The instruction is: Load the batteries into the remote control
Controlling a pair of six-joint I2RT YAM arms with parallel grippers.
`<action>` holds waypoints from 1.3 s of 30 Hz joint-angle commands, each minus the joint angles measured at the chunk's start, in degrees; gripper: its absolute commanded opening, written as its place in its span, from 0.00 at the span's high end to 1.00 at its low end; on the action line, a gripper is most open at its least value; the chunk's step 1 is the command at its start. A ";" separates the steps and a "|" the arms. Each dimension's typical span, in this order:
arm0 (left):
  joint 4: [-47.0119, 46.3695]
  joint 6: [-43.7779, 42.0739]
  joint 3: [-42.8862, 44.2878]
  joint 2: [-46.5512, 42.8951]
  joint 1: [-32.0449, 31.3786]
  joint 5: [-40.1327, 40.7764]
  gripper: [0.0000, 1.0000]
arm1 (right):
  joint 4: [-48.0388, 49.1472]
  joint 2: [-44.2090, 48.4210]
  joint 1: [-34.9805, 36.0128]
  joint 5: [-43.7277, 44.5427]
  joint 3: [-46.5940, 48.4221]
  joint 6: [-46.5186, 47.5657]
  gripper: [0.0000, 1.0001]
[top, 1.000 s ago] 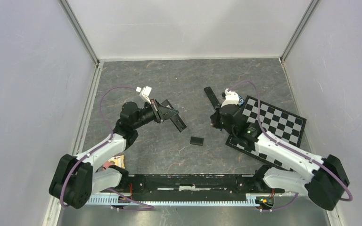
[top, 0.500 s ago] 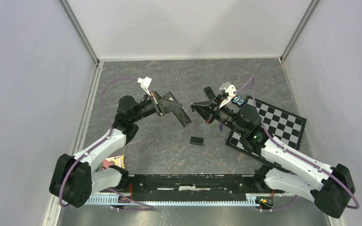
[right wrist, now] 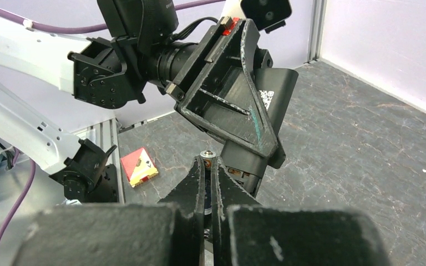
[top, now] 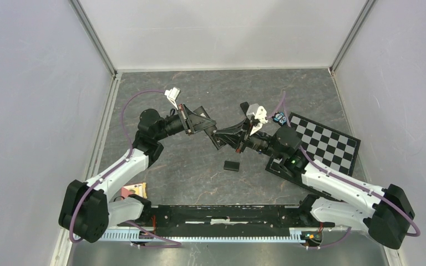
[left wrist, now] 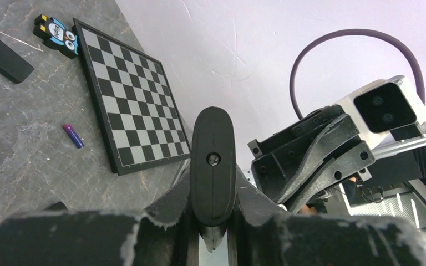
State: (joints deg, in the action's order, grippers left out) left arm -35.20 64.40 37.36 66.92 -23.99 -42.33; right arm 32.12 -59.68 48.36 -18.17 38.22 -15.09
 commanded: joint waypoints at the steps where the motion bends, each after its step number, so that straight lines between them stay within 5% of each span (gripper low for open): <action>1: -1.32 3.39 2.49 -0.67 -0.24 -2.19 0.98 | 2.07 -0.59 0.60 -1.10 -0.23 1.87 1.00; 17: -1.07 3.56 3.36 -3.18 -0.37 -3.55 0.98 | -1.37 -0.66 1.75 -0.61 -1.79 5.66 0.99; 24: -0.99 3.14 3.69 -2.85 -0.32 -3.21 0.98 | -6.32 -0.35 1.74 1.07 -0.19 5.03 0.71; 34: 0.26 1.52 3.05 -3.21 -0.27 -2.76 0.98 | -9.81 -0.18 1.74 4.49 3.63 2.50 0.60; 39: 0.24 0.16 2.58 -3.50 -0.30 -1.65 0.98 | -11.67 1.69 1.78 3.72 5.90 -0.43 0.45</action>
State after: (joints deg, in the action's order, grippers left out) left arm -32.64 65.91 37.93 65.52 -24.12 -43.59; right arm 23.44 -59.88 50.24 -15.73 40.38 -12.86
